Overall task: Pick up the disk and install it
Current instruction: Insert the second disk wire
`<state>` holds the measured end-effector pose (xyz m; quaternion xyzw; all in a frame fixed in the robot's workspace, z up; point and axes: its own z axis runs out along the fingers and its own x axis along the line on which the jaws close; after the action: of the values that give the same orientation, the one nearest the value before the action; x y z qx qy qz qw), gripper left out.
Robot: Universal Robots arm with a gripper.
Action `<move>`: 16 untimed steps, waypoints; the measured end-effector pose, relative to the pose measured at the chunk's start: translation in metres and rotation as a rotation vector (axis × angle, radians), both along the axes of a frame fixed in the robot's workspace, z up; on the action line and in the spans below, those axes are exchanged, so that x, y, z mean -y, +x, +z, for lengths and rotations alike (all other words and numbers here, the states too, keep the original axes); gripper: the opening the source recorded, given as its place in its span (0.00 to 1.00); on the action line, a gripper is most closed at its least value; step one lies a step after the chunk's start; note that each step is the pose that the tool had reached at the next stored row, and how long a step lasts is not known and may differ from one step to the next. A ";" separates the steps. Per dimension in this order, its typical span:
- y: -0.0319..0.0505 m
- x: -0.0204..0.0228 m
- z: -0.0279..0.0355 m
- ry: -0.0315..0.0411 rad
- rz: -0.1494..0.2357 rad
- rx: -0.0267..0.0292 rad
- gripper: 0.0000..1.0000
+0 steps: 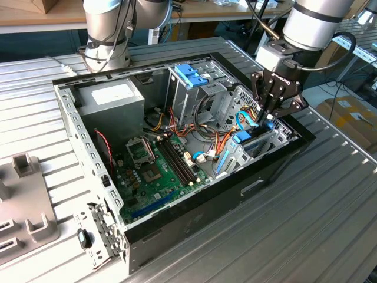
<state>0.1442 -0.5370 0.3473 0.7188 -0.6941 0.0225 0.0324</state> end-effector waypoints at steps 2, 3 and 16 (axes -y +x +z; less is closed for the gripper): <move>0.0000 0.0002 0.0017 -0.0001 -0.004 0.0001 0.16; 0.0000 0.0002 0.0018 -0.0002 -0.010 0.0001 0.16; 0.0000 0.0015 -0.0039 -0.0004 -0.033 0.0000 0.16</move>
<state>0.1442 -0.5385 0.3434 0.7073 -0.7058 0.0222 0.0329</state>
